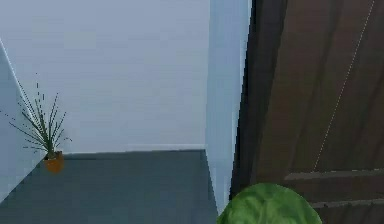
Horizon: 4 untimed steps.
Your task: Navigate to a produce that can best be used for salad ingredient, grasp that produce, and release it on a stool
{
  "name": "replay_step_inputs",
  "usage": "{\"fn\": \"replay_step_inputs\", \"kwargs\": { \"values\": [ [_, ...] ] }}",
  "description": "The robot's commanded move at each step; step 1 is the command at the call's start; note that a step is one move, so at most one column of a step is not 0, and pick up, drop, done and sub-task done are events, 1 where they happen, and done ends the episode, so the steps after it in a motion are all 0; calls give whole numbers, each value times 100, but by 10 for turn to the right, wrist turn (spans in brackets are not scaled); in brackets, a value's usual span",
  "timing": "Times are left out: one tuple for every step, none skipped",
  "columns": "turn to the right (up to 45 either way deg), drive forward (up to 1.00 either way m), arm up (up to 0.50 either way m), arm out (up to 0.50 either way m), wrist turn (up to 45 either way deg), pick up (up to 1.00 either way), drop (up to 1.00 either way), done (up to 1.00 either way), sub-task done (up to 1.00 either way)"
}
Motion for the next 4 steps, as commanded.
{"fn": "replay_step_inputs", "kwargs": {
  "values": [
    [0,30,0,0,0,0,0,0,0],
    [450,0,0,0,0,0,0,0,0],
    [360,0,0,0,0,0,0,0,0],
    [0,40,0,0,0,0,0,0,0]
  ]
}}
